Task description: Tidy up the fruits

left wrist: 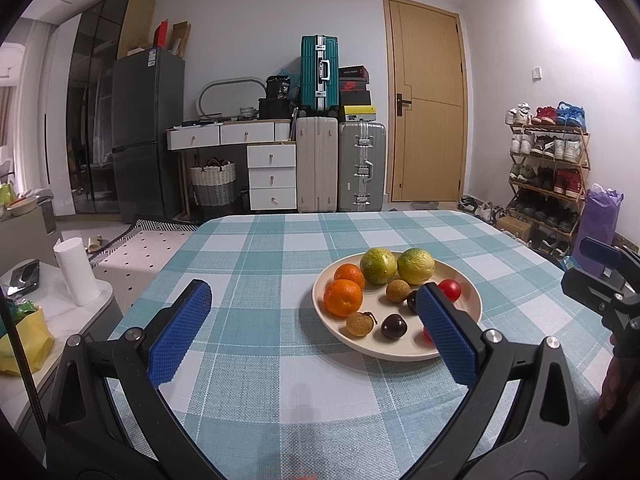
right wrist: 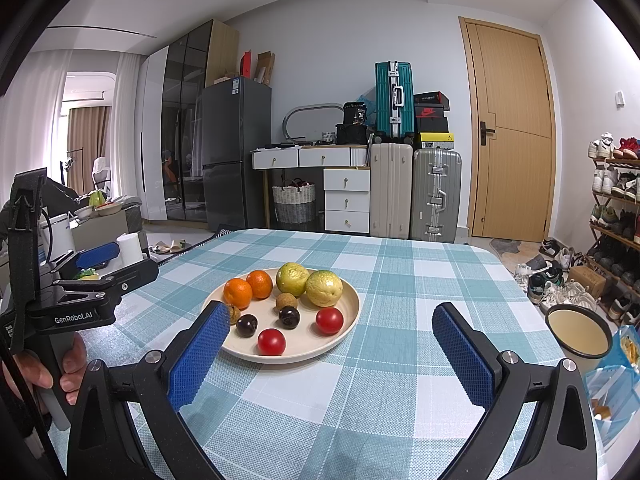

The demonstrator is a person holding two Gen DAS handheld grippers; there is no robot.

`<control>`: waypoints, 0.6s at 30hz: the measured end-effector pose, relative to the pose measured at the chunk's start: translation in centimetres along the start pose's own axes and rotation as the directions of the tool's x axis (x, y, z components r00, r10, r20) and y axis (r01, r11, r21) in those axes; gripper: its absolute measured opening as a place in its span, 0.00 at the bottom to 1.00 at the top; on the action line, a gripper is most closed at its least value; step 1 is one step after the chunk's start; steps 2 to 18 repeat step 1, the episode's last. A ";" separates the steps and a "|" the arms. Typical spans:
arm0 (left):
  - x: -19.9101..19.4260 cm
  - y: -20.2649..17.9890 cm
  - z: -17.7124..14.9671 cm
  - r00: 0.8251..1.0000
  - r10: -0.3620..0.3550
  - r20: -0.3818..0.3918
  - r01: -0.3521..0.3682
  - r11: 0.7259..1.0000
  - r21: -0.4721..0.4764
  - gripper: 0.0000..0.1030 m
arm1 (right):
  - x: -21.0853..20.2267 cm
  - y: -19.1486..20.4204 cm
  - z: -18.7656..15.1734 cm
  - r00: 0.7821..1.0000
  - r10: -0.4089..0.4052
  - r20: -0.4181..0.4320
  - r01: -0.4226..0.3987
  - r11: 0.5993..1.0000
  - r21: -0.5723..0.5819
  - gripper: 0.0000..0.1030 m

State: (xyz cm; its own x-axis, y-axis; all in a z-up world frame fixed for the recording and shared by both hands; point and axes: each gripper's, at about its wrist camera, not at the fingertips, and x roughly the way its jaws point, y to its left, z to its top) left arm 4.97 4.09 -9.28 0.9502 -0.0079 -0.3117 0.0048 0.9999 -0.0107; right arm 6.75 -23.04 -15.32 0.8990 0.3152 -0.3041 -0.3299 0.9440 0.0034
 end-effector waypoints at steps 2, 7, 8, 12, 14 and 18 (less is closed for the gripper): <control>0.0 0.0 0.0 1.000 0.003 -0.002 -0.003 1.000 0.000 0.99 | 0.0 0.0 0.0 1.000 0.000 0.000 0.000 1.000 0.000 1.00; 0.0 0.0 0.0 1.000 0.003 -0.002 -0.003 1.000 0.000 0.99 | 0.0 0.0 0.0 1.000 0.000 0.000 0.000 1.000 0.000 1.00; 0.0 0.0 0.0 1.000 0.003 -0.002 -0.003 1.000 0.000 0.99 | 0.0 0.0 0.0 1.000 0.000 0.000 0.000 1.000 0.000 1.00; 0.0 0.0 0.0 1.000 0.003 -0.002 -0.003 1.000 0.000 0.99 | 0.0 0.0 0.0 1.000 0.000 0.000 0.000 1.000 0.000 1.00; 0.0 0.0 0.0 1.000 0.003 -0.002 -0.003 1.000 0.000 0.99 | 0.0 0.0 0.0 1.000 0.000 0.000 0.000 1.000 0.000 1.00; 0.0 0.0 0.0 1.000 0.003 -0.002 -0.003 1.000 0.000 0.99 | 0.0 0.0 0.0 1.000 0.000 0.000 0.000 1.000 0.000 1.00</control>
